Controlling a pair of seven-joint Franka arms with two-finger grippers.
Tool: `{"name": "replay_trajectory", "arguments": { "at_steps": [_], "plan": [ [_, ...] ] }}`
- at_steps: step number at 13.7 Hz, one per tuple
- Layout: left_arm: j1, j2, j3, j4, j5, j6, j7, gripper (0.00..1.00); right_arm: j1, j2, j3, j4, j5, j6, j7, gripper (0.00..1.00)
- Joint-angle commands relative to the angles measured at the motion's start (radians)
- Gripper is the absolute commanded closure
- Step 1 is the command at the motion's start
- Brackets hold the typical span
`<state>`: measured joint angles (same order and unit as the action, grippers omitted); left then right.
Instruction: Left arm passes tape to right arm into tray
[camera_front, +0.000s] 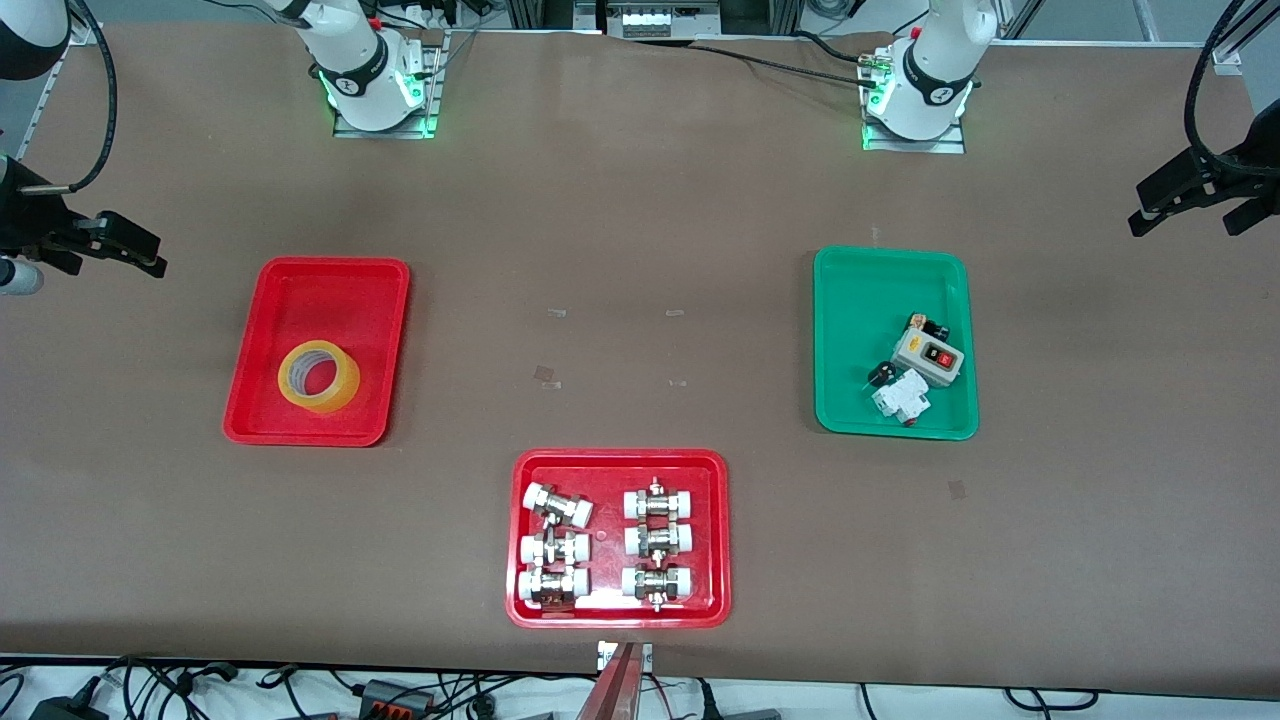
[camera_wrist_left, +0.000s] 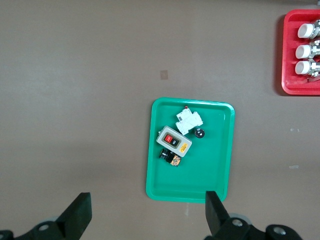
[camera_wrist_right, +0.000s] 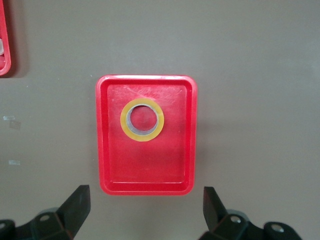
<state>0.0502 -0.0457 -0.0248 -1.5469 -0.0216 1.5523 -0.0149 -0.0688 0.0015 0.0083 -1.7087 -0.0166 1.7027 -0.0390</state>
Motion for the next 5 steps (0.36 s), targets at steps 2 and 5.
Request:
{"name": "replay_trajectory", "arguments": {
  "at_steps": [2, 5],
  "plan": [
    [0.002, 0.003, 0.0, 0.021, -0.003, -0.015, 0.015, 0.0, -0.017, -0.029, 0.012, -0.02, 0.02, -0.021, -0.009, 0.0],
    [0.002, 0.003, 0.0, 0.021, -0.005, -0.015, 0.015, 0.0, -0.017, -0.034, 0.013, -0.02, 0.02, -0.023, -0.009, 0.0]
  ]
}}
